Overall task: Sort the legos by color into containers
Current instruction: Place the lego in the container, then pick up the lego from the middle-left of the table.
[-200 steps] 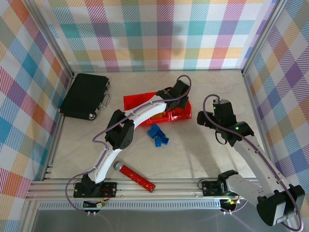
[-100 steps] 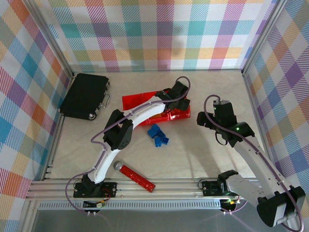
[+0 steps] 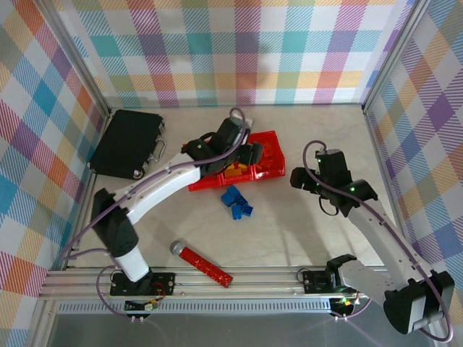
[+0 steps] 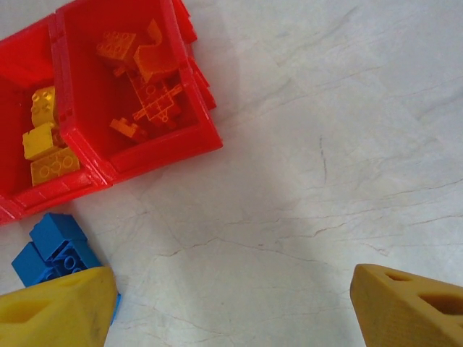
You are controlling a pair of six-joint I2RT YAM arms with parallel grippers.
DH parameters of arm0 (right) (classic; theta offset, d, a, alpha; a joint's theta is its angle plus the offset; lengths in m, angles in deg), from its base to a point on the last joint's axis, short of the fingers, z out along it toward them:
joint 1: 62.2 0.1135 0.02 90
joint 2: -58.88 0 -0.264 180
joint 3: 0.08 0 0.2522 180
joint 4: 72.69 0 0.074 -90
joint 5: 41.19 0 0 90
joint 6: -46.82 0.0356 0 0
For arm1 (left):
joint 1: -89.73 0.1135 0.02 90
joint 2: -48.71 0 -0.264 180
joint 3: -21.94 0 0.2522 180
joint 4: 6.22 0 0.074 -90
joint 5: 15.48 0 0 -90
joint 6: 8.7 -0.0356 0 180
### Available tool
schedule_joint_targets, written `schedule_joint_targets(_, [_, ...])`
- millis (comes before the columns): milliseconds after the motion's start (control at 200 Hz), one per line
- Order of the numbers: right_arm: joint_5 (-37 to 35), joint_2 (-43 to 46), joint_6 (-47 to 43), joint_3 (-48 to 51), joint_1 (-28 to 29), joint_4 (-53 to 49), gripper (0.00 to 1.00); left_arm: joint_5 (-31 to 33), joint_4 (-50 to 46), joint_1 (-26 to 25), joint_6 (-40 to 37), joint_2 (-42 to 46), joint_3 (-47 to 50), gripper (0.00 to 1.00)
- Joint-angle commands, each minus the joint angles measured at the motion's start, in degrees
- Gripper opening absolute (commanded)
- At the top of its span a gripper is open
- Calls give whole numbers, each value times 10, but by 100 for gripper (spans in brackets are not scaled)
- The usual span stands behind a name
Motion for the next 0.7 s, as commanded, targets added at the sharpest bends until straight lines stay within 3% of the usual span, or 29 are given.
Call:
schedule_joint_targets(0, [33,-16,14,-9,-3,16,84,-11,-56,-13,110,32,99,72])
schedule_joint_targets(180, [57,-41,22,-13,-3,33,84,23,-33,-69,234,82,215,70])
schedule_joint_targets(435, [58,-47,17,-24,-3,30,84,48,-64,-98,333,40,219,72])
schedule_joint_targets(695, [58,-21,18,-1,-3,27,84,42,-65,-98,382,-10,223,65])
